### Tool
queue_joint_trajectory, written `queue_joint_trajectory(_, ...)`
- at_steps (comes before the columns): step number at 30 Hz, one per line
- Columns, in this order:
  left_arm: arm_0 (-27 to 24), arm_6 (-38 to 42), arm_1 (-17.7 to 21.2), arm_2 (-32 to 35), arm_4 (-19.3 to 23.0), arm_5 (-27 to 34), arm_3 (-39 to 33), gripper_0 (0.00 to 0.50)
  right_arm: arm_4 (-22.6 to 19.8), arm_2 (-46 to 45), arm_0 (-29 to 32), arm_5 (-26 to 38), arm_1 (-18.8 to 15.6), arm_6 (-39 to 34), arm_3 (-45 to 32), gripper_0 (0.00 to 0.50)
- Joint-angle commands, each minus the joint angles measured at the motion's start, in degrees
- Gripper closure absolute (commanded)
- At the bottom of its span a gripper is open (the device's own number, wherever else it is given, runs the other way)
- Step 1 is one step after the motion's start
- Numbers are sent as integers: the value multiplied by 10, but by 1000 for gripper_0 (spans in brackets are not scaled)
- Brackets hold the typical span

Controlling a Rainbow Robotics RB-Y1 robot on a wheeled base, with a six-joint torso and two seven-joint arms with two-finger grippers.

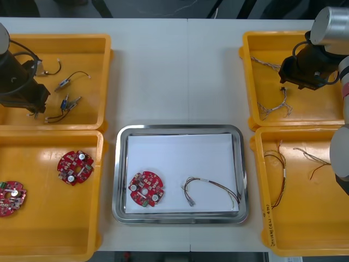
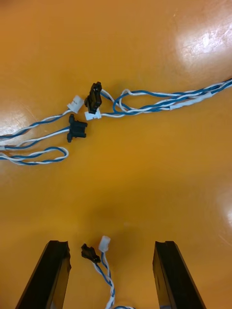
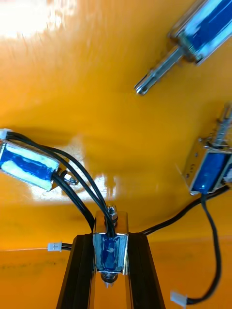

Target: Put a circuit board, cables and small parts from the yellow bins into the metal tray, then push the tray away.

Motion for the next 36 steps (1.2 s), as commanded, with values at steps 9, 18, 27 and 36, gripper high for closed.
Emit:
queue_joint_trajectory(9, -30, -118, 10, 45, -32, 21, -39, 500, 9, -11, -20, -23, 16, -19, -8, 0)
queue_joint_trajectory(18, -30, -168, 23, 78, -53, 53, -43, 500, 10, -6, -5, -25, 16, -20, -8, 0)
queue_joint_trajectory(27, -37, -166, 26, 107, -68, 100, -63, 500, 9, -5, 15, -45, 16, -18, -7, 0)
queue_joint_trajectory(36, -71, -157, 36, 107, -68, 148, -64, 500, 4, -5, 24, -45, 16, -20, -8, 0)
